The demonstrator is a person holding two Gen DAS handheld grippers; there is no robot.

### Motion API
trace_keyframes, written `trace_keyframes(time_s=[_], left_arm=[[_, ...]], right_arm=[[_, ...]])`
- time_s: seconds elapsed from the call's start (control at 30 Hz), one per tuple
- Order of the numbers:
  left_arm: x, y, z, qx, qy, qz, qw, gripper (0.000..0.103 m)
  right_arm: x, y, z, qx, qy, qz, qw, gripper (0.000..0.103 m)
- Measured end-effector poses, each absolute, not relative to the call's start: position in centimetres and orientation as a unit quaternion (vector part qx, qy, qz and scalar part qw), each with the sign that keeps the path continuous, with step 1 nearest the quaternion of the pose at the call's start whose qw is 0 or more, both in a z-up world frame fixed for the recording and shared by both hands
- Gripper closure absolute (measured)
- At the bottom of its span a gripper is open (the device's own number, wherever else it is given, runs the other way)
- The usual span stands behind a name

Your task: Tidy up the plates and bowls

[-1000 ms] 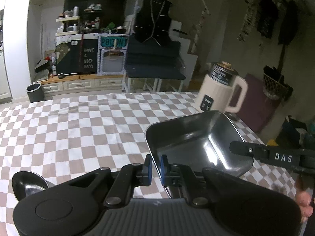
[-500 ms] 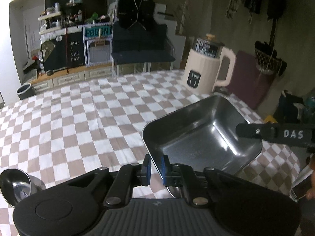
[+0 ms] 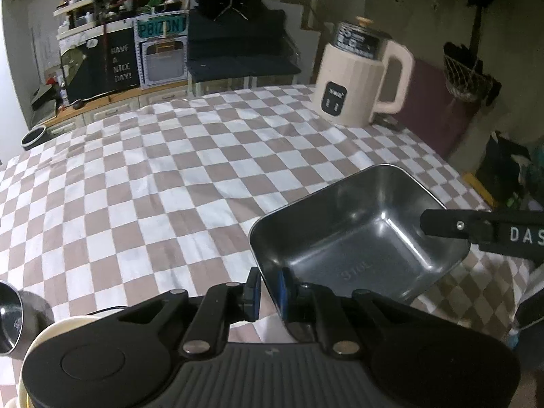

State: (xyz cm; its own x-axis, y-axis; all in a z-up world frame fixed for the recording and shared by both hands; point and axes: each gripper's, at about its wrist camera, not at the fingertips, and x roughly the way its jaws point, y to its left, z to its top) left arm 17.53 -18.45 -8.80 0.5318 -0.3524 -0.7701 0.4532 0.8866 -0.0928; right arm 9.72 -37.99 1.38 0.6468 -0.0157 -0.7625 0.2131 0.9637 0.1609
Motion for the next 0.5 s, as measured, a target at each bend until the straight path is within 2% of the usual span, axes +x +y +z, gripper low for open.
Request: trace_keyframes(time_s=[0.5], left_arm=[[18.6,-19.8,-10.9,0.082,0.445,-0.231,0.862,0.09]], right_arm=[[10.5,-38.2,-0.1,0.103,0.444,-0.075,0.887,0.091]])
